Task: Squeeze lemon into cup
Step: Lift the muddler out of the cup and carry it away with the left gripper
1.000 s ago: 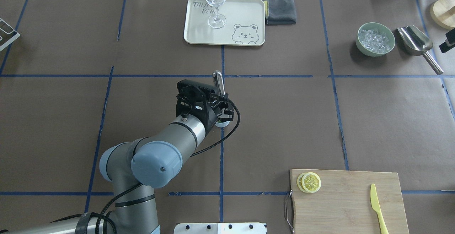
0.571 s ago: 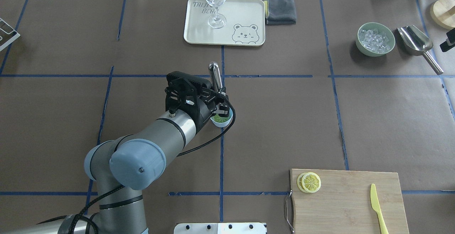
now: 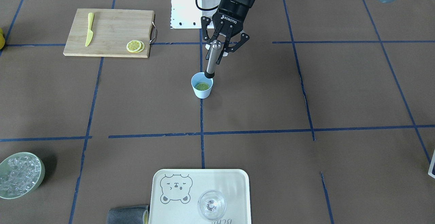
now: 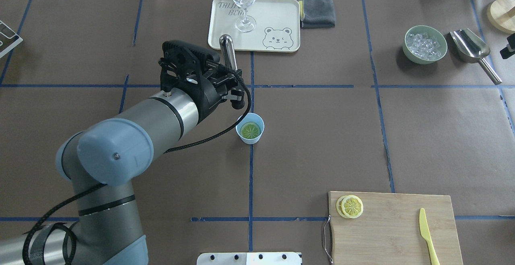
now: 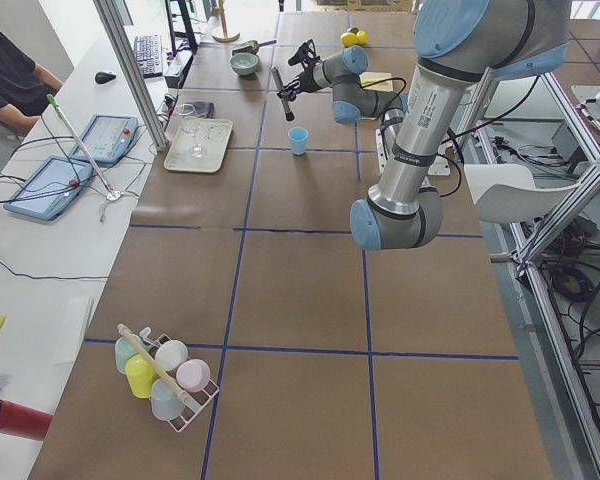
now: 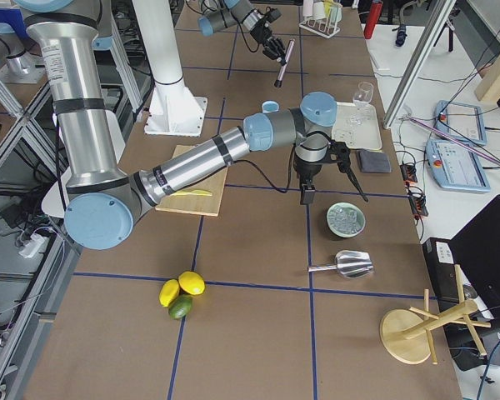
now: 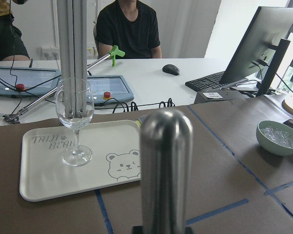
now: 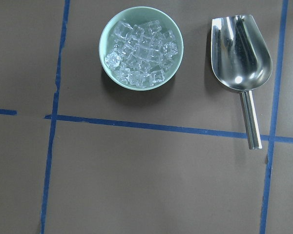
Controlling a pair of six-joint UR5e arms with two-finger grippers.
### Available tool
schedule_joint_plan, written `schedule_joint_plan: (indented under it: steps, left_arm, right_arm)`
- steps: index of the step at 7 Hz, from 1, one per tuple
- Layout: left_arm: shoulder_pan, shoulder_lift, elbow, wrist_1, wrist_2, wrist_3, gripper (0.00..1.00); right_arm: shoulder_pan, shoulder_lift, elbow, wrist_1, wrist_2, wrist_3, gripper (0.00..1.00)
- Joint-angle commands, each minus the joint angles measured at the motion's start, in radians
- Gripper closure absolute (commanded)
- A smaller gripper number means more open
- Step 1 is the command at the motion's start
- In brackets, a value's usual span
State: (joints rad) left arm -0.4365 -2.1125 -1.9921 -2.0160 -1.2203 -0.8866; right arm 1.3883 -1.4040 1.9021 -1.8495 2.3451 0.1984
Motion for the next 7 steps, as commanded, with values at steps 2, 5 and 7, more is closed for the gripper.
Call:
schedule_joint_plan:
  steps: [2,5,7]
  left_arm:
    - [-0.212,0.211,-0.082,0.052,-0.351,0.056,1.00]
    - [-0.417,0.362,-0.083,0.154,-0.690,0.057,1.00]
    - [-0.467,0.353,-0.097,0.441,-0.798,0.057,1.00]
  right_arm:
    - [0.002,-0.007,-0.003,0.003,0.002,-0.001,0.00]
    - [0.002,-0.012,0.000,0.003,0.020,-0.001,0.00]
    - [0.002,-0.012,0.000,0.003,0.026,-0.001,0.00]
